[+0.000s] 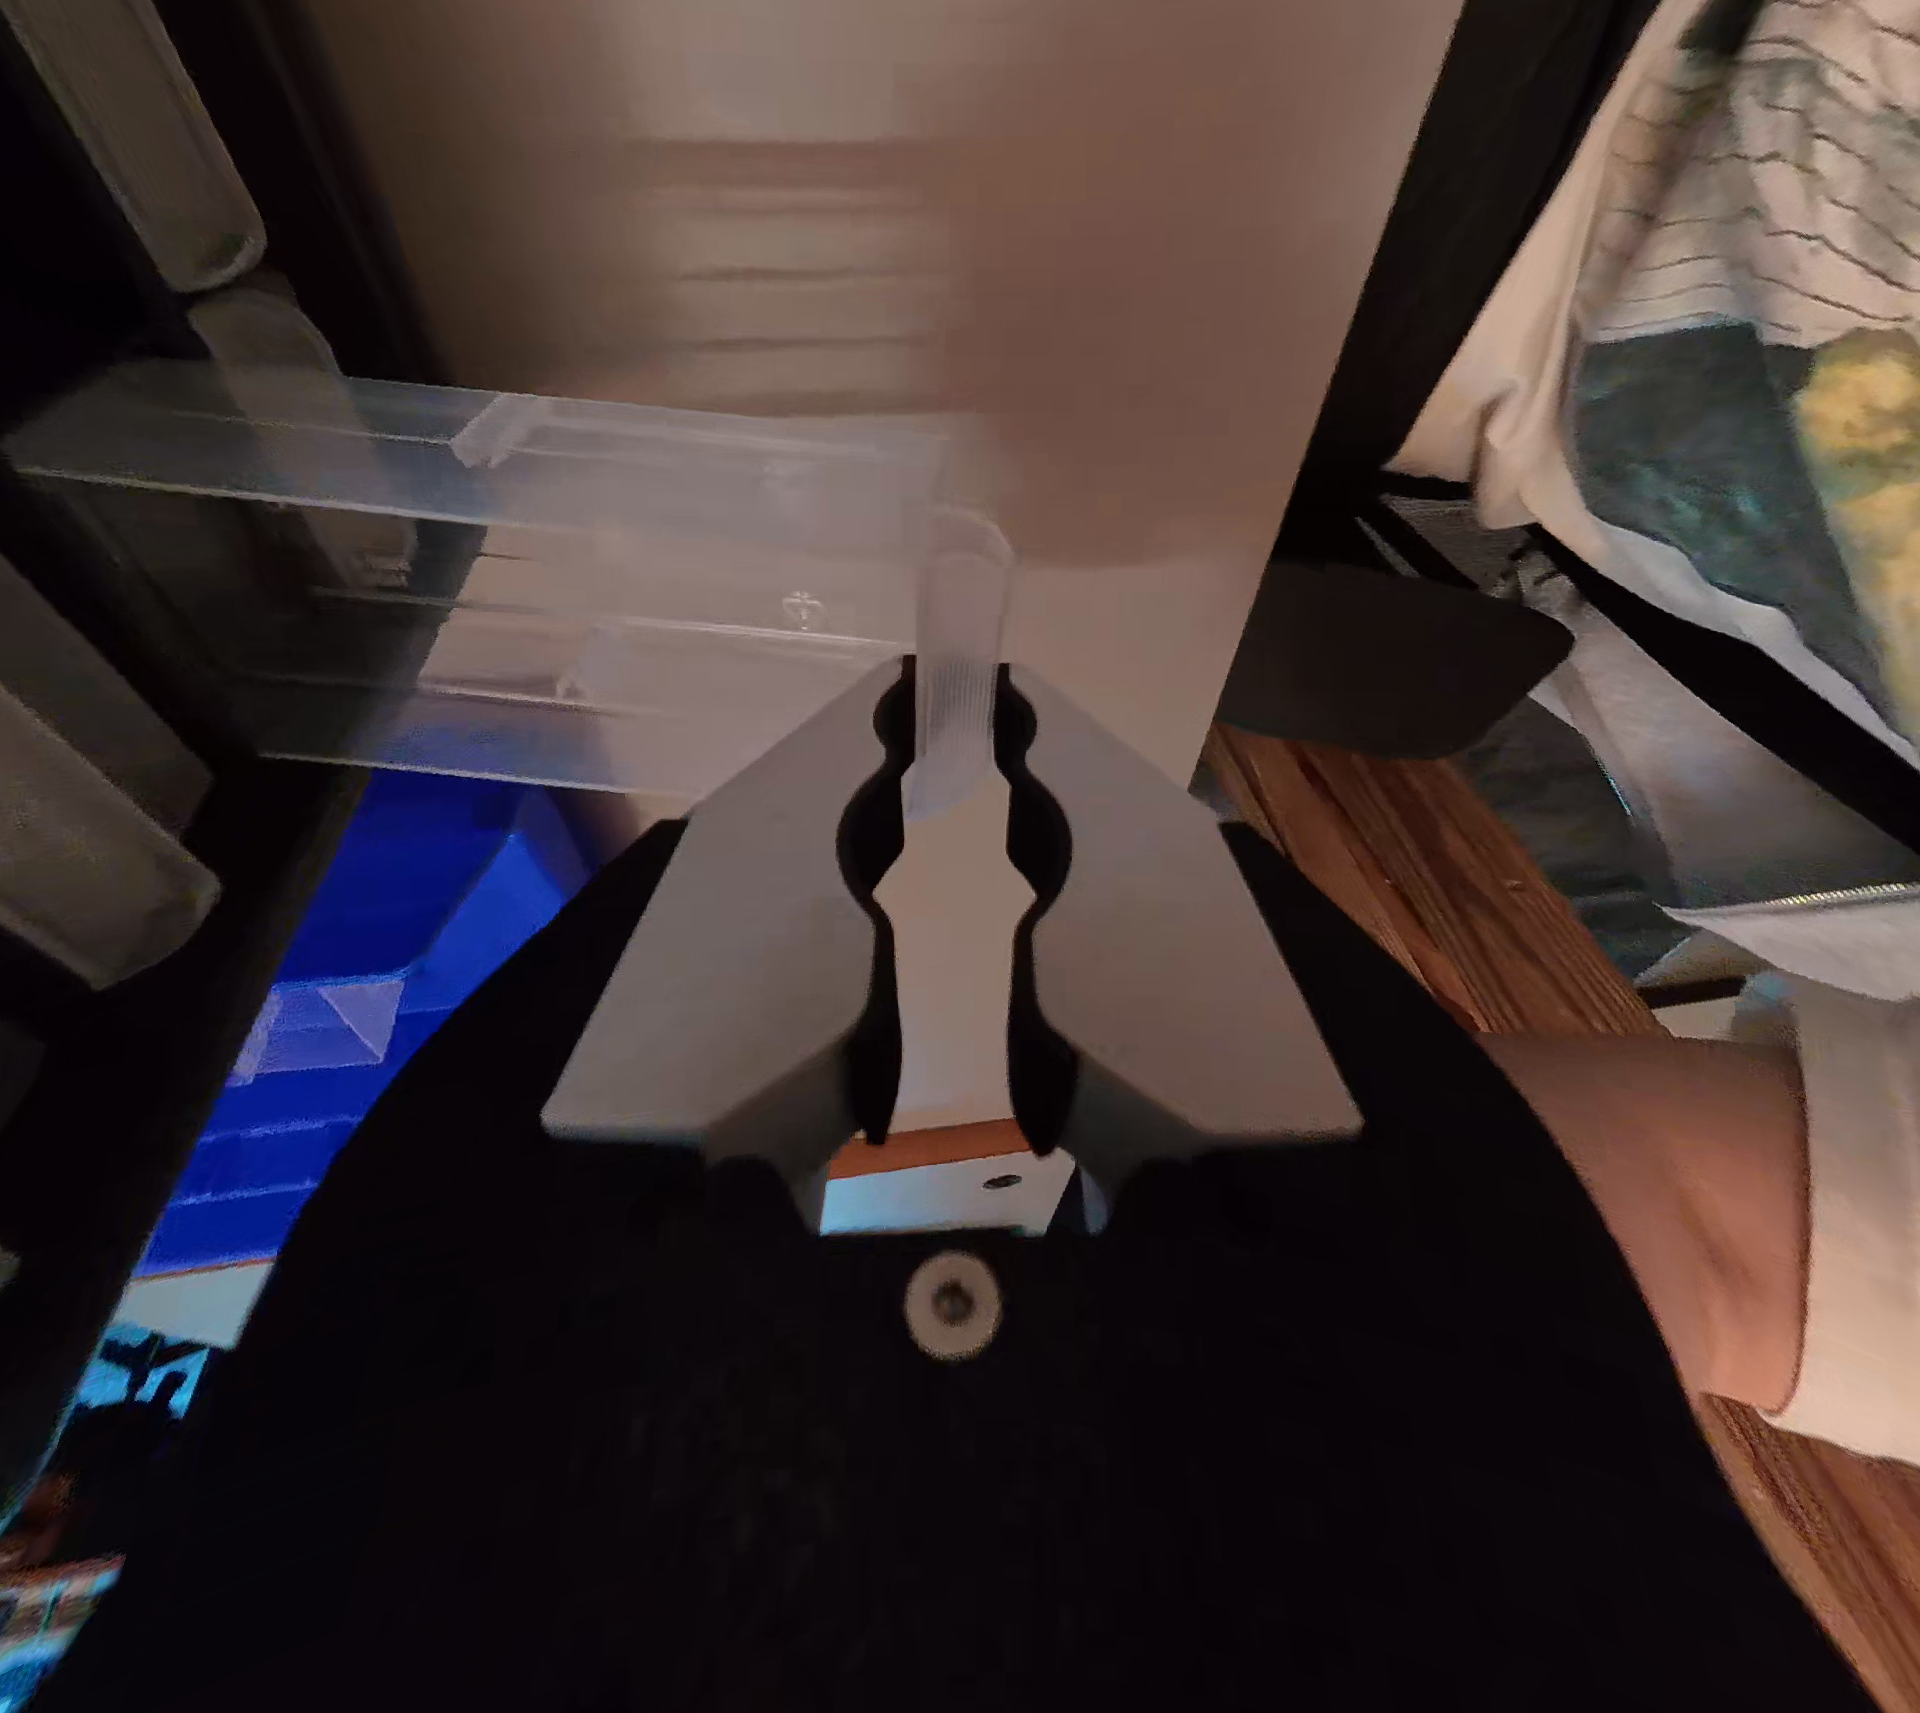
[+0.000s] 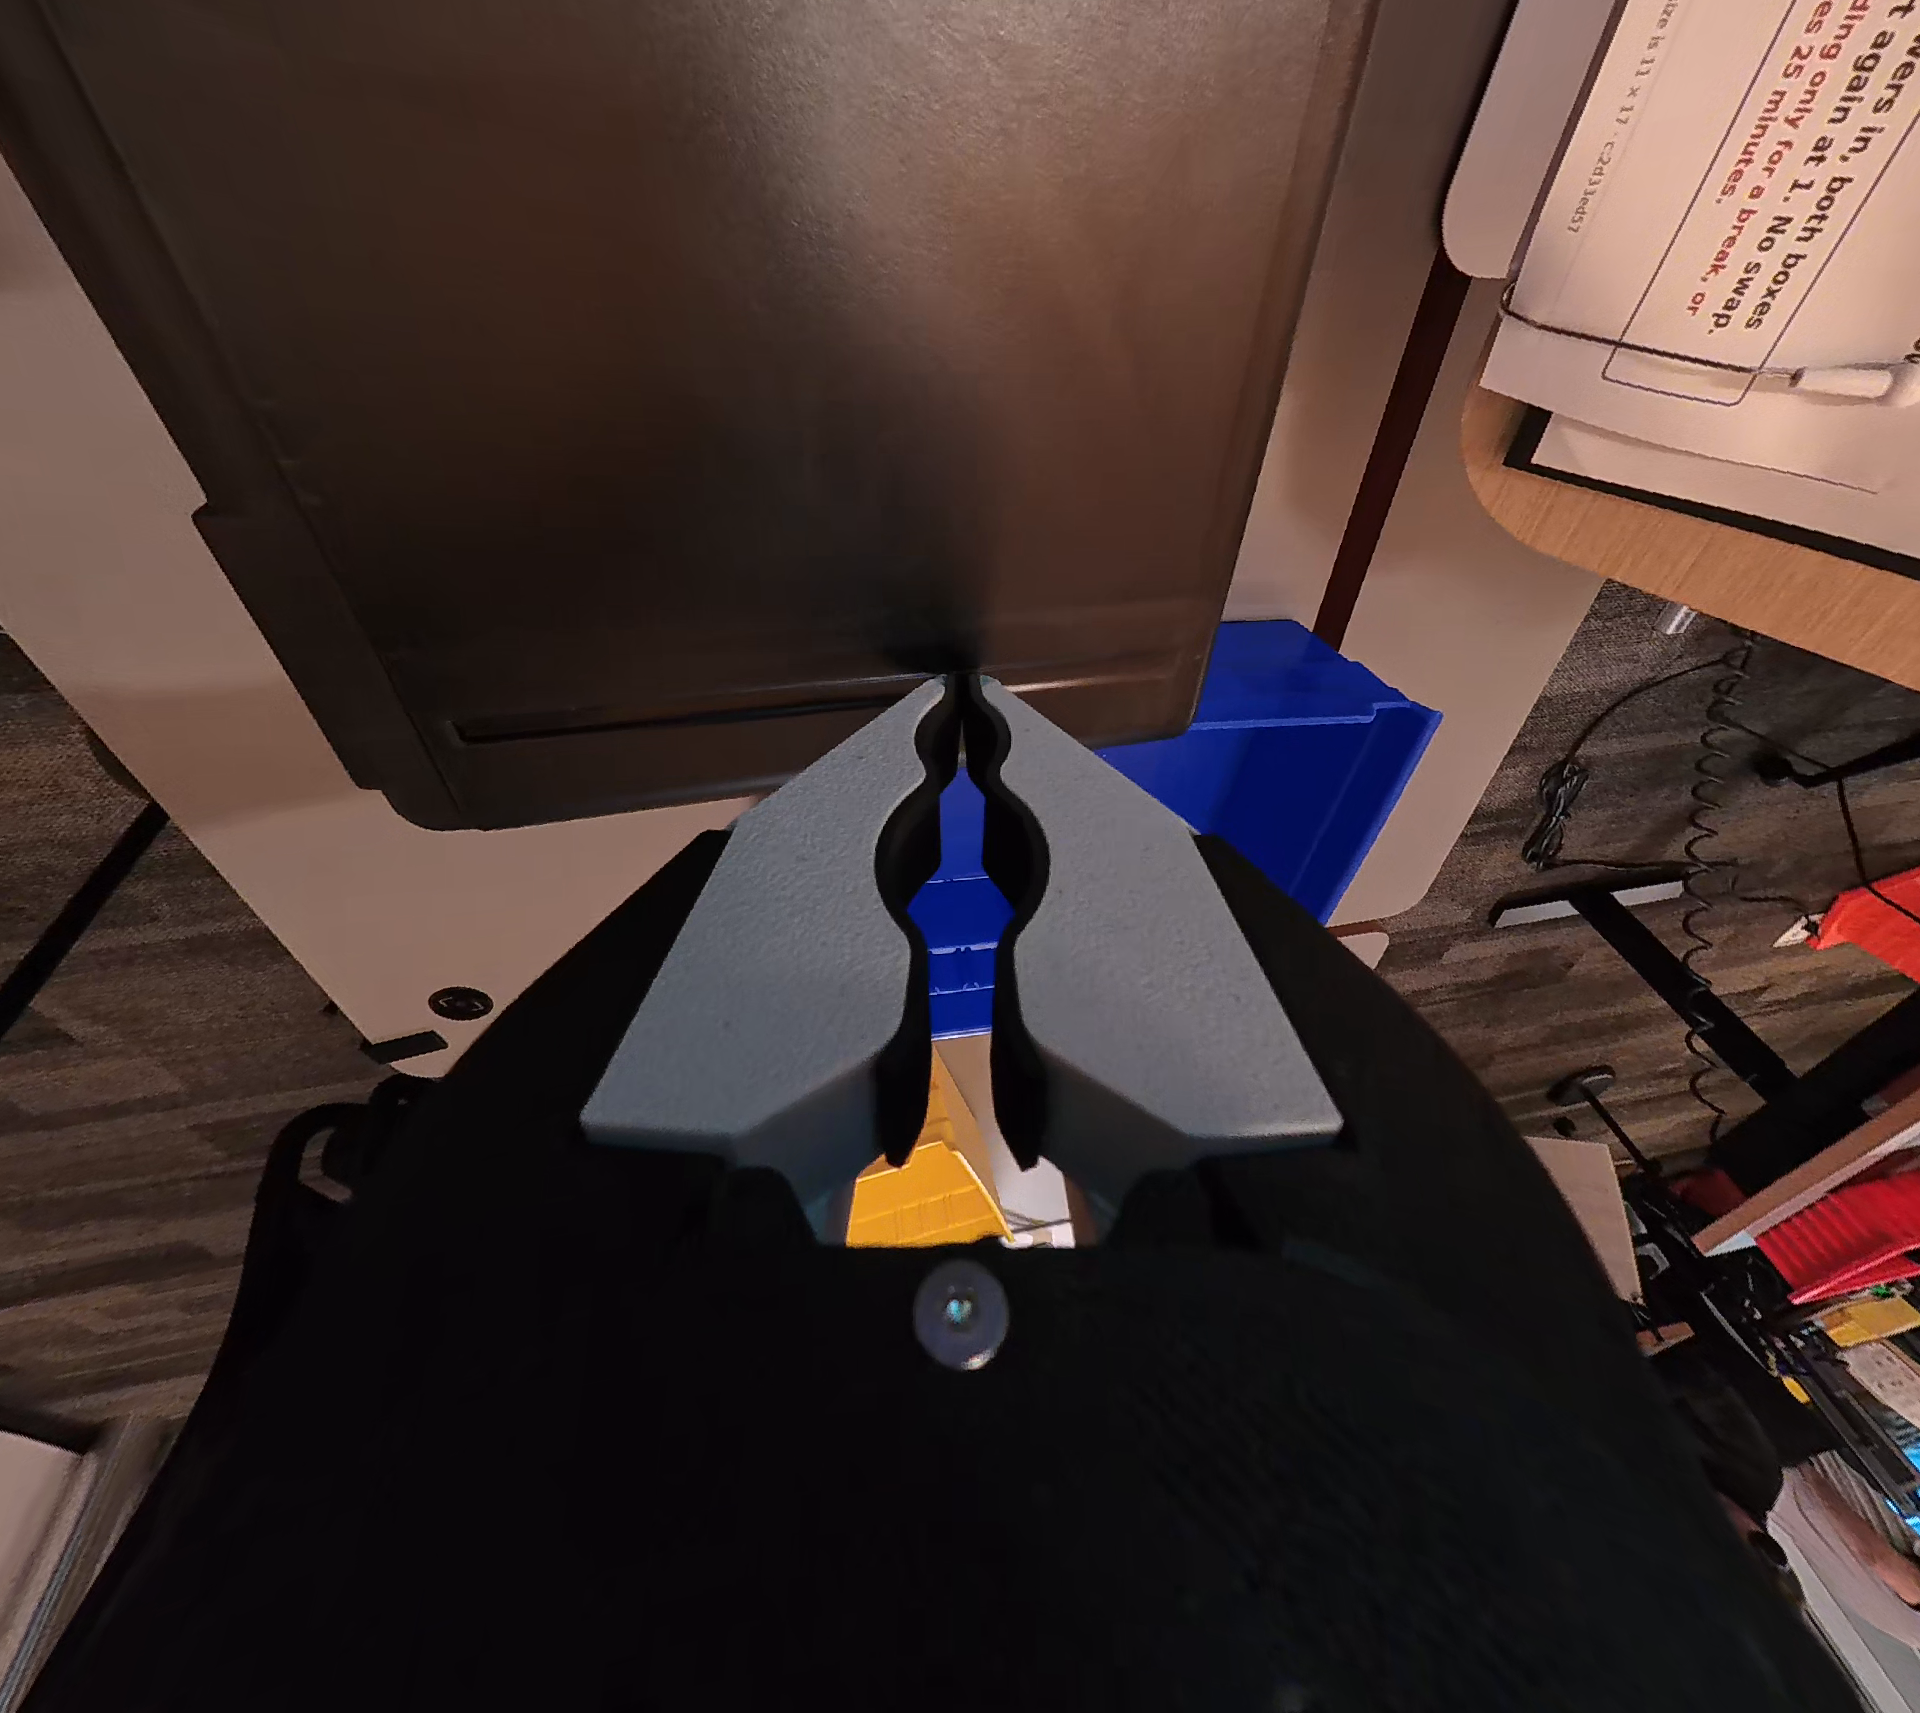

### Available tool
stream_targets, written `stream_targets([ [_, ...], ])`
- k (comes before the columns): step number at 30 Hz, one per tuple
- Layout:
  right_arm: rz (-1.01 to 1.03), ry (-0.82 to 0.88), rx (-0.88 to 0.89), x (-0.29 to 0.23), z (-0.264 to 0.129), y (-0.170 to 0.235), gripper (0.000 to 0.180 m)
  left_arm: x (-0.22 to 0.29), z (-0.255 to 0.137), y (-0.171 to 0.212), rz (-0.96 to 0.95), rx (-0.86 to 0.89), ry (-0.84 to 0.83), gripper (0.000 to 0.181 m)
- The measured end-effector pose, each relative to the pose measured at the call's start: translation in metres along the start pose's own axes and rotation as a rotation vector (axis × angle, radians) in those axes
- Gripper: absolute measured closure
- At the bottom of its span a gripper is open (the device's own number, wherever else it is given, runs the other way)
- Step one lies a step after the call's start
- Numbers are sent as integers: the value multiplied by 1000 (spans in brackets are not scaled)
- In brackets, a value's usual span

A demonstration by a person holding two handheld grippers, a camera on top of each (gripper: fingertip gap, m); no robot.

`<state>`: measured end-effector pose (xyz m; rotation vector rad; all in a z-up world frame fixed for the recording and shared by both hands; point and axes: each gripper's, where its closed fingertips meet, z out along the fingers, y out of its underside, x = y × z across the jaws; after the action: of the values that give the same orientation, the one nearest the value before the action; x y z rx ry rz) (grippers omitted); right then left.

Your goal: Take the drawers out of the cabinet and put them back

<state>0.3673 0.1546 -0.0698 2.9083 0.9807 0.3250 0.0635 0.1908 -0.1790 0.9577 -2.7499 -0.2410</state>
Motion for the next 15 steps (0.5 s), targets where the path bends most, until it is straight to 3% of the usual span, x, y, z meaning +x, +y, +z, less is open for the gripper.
stream_targets([
  [15, -12, 12, -31, 0, 0, 0, 180, -35, 30, -12, 54, 52, -467, 167],
])
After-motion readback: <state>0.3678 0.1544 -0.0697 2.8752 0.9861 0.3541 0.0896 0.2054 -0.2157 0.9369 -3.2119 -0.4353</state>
